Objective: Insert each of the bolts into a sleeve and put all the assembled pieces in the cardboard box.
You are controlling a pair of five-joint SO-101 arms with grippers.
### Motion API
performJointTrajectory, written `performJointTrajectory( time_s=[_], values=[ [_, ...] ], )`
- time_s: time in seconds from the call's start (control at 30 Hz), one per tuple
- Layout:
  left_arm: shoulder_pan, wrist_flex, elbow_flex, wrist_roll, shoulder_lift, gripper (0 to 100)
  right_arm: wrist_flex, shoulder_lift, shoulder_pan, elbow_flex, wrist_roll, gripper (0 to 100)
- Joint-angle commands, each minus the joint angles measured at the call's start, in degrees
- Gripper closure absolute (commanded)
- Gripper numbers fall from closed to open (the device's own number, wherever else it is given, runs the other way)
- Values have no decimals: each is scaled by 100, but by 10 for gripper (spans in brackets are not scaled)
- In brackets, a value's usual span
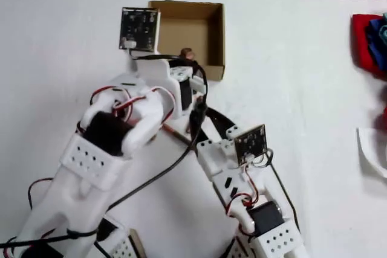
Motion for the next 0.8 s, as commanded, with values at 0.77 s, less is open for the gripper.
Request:
performJointTrajectory(
  time_s=[0.77],
  values=[
    [325,-97,-338,0,756,976,31,-154,-40,53,-44,978]
  ],
)
